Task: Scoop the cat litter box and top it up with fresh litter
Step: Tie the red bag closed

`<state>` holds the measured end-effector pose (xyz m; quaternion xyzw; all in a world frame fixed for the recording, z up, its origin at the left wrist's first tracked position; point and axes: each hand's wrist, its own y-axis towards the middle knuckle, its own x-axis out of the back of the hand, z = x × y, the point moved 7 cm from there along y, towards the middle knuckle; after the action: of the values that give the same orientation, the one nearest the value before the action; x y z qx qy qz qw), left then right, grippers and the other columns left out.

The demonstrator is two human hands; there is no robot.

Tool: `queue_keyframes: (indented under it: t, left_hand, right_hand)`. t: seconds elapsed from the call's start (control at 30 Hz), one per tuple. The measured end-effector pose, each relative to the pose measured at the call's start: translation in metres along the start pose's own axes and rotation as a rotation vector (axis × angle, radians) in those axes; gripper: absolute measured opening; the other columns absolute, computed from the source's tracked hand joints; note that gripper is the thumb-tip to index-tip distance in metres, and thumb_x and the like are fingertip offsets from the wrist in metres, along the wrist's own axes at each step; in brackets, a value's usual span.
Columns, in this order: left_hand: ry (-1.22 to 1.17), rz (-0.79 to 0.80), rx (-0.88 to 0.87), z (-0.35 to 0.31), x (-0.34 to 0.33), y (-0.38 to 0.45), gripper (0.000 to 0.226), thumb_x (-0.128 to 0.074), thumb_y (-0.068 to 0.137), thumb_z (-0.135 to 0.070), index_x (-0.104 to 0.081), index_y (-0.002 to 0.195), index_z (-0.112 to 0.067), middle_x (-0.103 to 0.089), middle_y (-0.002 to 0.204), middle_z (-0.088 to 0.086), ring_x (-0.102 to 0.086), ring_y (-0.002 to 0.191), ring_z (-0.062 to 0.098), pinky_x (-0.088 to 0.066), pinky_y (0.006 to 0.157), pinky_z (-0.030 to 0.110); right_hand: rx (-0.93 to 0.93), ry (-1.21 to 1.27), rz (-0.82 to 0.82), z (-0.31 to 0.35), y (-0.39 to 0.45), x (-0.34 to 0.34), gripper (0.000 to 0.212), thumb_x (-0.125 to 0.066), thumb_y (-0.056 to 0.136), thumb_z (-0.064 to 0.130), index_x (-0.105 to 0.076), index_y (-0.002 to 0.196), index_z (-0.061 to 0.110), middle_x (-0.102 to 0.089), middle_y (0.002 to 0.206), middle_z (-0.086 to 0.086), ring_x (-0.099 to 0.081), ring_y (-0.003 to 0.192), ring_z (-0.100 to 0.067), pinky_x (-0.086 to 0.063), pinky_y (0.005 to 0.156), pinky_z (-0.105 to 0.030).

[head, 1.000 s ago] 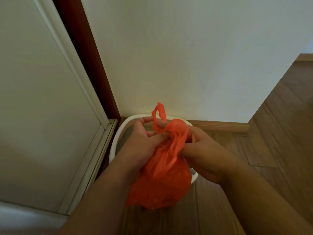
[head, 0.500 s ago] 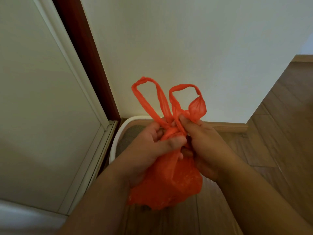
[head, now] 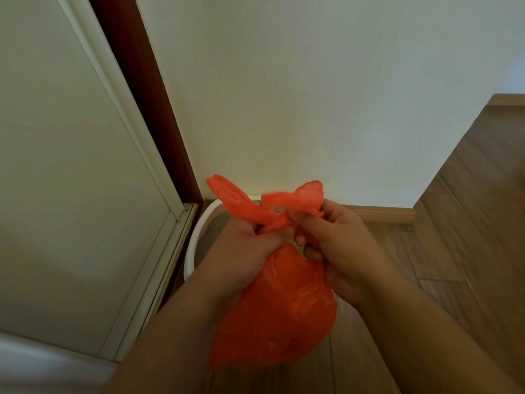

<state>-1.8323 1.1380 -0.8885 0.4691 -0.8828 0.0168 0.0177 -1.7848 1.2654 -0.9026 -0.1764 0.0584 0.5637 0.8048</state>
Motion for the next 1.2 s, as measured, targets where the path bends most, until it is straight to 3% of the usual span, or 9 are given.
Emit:
queue_keyframes:
  t: [0.1, 0.17, 0.27, 0.4, 0.5, 0.67, 0.83, 1.03, 1.2]
  left_hand:
    - [0.124, -0.032, -0.079, -0.005, 0.003, -0.002, 0.011, -0.077, 0.089, -0.023, -0.069, 0.095, -0.028, -0.074, 0.093, -0.002, -0.072, 0.09, 0.015, -0.058, 0.084, 0.046]
    - [0.21, -0.057, -0.152, -0.013, 0.002, -0.005, 0.014, -0.078, 0.088, -0.025, -0.068, 0.098, -0.025, -0.073, 0.097, -0.005, -0.071, 0.094, 0.01, -0.058, 0.088, 0.041]
    - [0.274, -0.099, -0.227, -0.018, 0.004, -0.005, 0.016, -0.079, 0.087, -0.019, -0.063, 0.09, -0.021, -0.07, 0.089, -0.004, -0.069, 0.086, 0.01, -0.056, 0.078, 0.029]
    - [0.295, -0.144, -0.199, -0.016, 0.011, -0.005, 0.019, -0.079, 0.087, -0.025, -0.06, 0.084, -0.027, -0.071, 0.086, -0.004, -0.07, 0.084, 0.013, -0.06, 0.076, 0.043]
    - [0.322, -0.22, -0.214, -0.019, 0.018, -0.005, 0.021, -0.082, 0.084, -0.026, -0.062, 0.085, -0.022, -0.072, 0.081, -0.004, -0.07, 0.076, 0.012, -0.059, 0.071, 0.043]
    - [0.366, -0.288, -0.18, -0.015, 0.025, -0.002, 0.026, -0.087, 0.078, -0.031, -0.062, 0.079, -0.023, -0.07, 0.071, -0.002, -0.07, 0.065, 0.015, -0.058, 0.063, 0.047]
    - [0.314, -0.241, -0.152, -0.013, 0.024, 0.0, 0.027, -0.087, 0.077, -0.026, -0.061, 0.076, -0.018, -0.067, 0.067, -0.004, -0.065, 0.06, 0.007, -0.051, 0.054, 0.022]
    - [0.02, -0.12, 0.082, 0.004, 0.021, 0.004, 0.014, -0.081, 0.086, -0.023, -0.075, 0.095, -0.013, -0.077, 0.092, 0.008, -0.075, 0.088, 0.026, -0.061, 0.083, 0.049]
    - [-0.192, -0.113, 0.177, 0.011, 0.026, 0.004, 0.016, -0.072, 0.084, -0.002, -0.073, 0.1, -0.005, -0.076, 0.094, 0.017, -0.075, 0.085, 0.031, -0.058, 0.073, 0.04]
  right_hand:
    - [-0.051, 0.144, -0.093, -0.004, 0.002, 0.007, 0.025, -0.071, 0.093, 0.012, -0.048, 0.082, 0.013, -0.054, 0.056, -0.006, -0.046, 0.043, -0.009, -0.032, 0.034, -0.018]
    - [-0.063, 0.15, -0.11, -0.006, 0.002, 0.008, 0.029, -0.07, 0.092, 0.008, -0.047, 0.075, 0.014, -0.052, 0.053, -0.006, -0.043, 0.04, -0.008, -0.031, 0.033, -0.017]
    - [-0.043, 0.106, -0.107, -0.006, 0.002, 0.007, 0.031, -0.069, 0.091, 0.002, -0.048, 0.07, 0.012, -0.052, 0.054, -0.008, -0.045, 0.041, -0.009, -0.031, 0.034, -0.017]
    - [0.014, -0.1, -0.04, 0.002, 0.001, 0.007, 0.013, -0.071, 0.093, 0.015, -0.068, 0.082, 0.009, -0.065, 0.064, -0.009, -0.055, 0.06, -0.022, -0.039, 0.043, -0.021]
    - [-0.025, -0.192, 0.074, 0.001, 0.0, 0.001, 0.02, -0.064, 0.099, 0.023, -0.078, 0.088, 0.015, -0.07, 0.074, -0.009, -0.05, 0.076, -0.03, -0.041, 0.05, -0.025]
    - [0.057, -0.344, 0.161, 0.009, -0.006, -0.004, 0.022, -0.068, 0.092, 0.005, -0.068, 0.107, 0.022, -0.077, 0.092, -0.007, -0.063, 0.074, -0.02, -0.045, 0.057, -0.03]
    - [0.197, -0.439, 0.099, 0.011, -0.004, 0.0, 0.02, -0.063, 0.096, 0.003, -0.057, 0.086, 0.02, -0.059, 0.073, -0.007, -0.047, 0.062, -0.019, -0.041, 0.057, -0.038]
    - [0.135, -0.38, 0.156, 0.01, -0.004, -0.003, 0.043, -0.055, 0.092, -0.01, -0.076, 0.083, 0.026, -0.07, 0.075, -0.006, -0.053, 0.062, -0.022, -0.047, 0.061, -0.033]
    - [0.085, -0.311, 0.275, 0.015, -0.011, -0.01, 0.029, -0.079, 0.081, 0.006, -0.081, 0.101, 0.026, -0.075, 0.087, -0.019, -0.066, 0.064, -0.032, -0.058, 0.07, -0.039]
